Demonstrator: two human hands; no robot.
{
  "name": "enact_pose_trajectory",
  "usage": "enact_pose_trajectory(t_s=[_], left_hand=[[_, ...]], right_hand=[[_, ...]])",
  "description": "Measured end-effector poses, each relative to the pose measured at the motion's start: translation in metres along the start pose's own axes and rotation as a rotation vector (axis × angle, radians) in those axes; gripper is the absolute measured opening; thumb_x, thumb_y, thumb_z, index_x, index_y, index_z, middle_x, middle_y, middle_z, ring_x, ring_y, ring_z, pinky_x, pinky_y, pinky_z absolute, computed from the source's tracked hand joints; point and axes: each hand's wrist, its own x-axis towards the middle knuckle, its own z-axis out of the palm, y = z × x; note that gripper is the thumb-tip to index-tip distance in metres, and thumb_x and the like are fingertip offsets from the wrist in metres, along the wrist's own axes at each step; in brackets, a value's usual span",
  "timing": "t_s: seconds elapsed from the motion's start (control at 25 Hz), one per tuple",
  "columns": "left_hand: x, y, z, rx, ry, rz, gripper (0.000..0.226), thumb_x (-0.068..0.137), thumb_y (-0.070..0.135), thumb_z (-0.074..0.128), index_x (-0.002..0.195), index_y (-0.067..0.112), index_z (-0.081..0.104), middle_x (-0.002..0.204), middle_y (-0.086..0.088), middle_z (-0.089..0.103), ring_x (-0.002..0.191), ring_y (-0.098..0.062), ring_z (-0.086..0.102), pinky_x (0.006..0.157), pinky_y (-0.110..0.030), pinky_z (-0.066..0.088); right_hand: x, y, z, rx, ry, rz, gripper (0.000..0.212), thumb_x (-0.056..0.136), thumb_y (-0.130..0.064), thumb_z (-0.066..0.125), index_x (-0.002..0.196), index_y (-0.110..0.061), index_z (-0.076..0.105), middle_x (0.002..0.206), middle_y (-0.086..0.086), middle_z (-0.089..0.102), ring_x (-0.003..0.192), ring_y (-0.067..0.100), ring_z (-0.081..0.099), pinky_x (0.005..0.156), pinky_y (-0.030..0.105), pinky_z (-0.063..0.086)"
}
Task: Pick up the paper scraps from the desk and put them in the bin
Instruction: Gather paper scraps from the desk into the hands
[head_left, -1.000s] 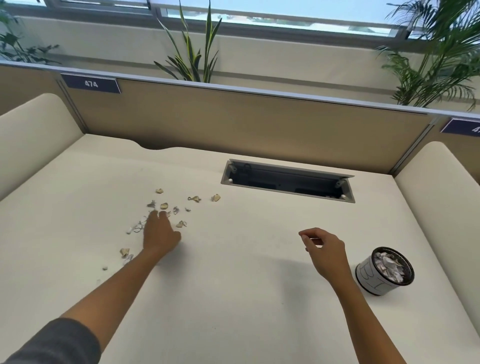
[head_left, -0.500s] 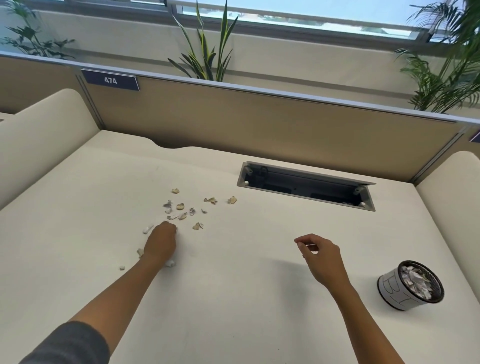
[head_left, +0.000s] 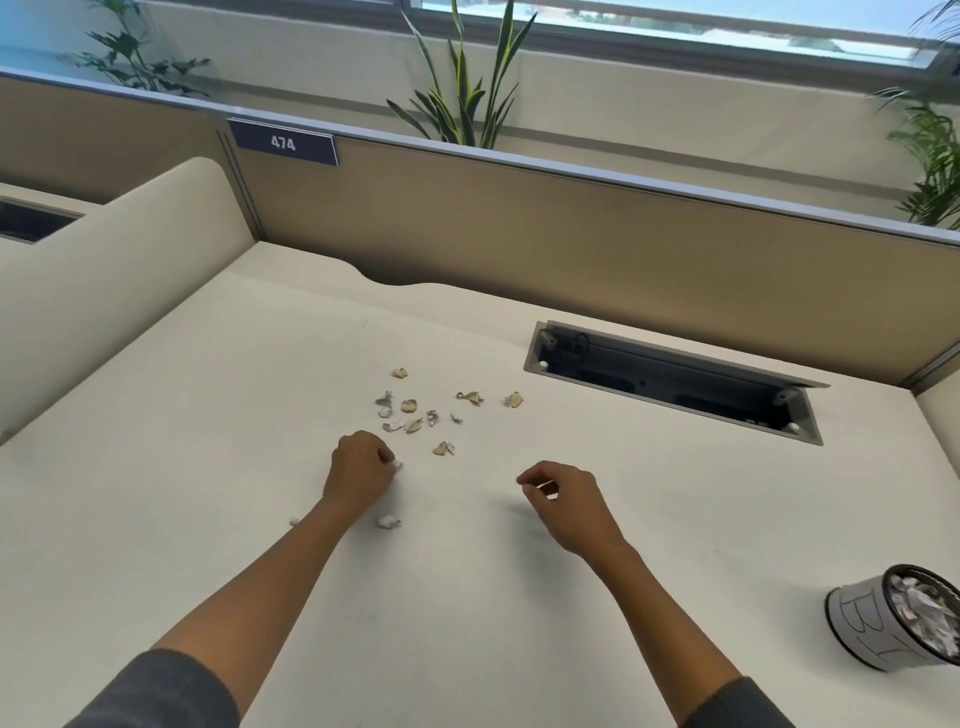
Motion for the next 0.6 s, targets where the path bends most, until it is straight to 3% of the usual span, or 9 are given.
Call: enact_pose_trajectory(t_s=[0.12,0.24,0.44,0.6], left_hand=[[-0.003,-0.004,-0.01,-0.246,0.045,-0.118,0.014,0.075,0.002,0.067,0.071,0.011,0.077,0.077,0.0,0.075,0.067,-0.01,0.065,0.057,-0.022,0.048],[-0.005,-0.009,-0.021,-0.436,0.063,-0.201,0.021,0.073,0.006,0.071,0.067,0.026,0.076,0.073,0.013,0.073,0.076,-0.002,0.068,0.057,-0.013,0.044],[0.001,-0.016,-0.029,-0.68,0.036,-0.297,0.019,0.07,0.003,0.073,0.074,0.02,0.08,0.079,0.003,0.077,0.08,-0.014,0.073,0.08,-0.028,0.057],[0.007,-0.022,-0.034,-0.842,0.015,-0.326,0.019,0.072,-0.001,0.074,0.077,0.017,0.079,0.08,-0.006,0.077,0.079,-0.022,0.074,0.081,-0.031,0.058]], right_hand=[[0.024,-0.02,0.027,-0.066,-0.093,-0.049,0.016,0.093,-0.019,0.06,0.105,-0.021,0.07,0.104,-0.009,0.07,0.093,0.008,0.065,0.078,0.022,0.053],[0.052,-0.045,0.052,-0.168,-0.155,-0.138,0.025,0.094,-0.02,0.059,0.119,-0.019,0.064,0.12,-0.001,0.064,0.107,0.016,0.062,0.091,0.03,0.051],[0.1,-0.085,0.088,-0.345,-0.236,-0.338,0.042,0.095,-0.018,0.057,0.136,-0.019,0.05,0.144,0.002,0.047,0.128,0.024,0.047,0.102,0.037,0.043],[0.127,-0.1,0.117,-0.498,-0.294,-0.469,0.051,0.097,-0.022,0.056,0.146,-0.021,0.043,0.159,0.001,0.029,0.14,0.025,0.033,0.113,0.04,0.033]])
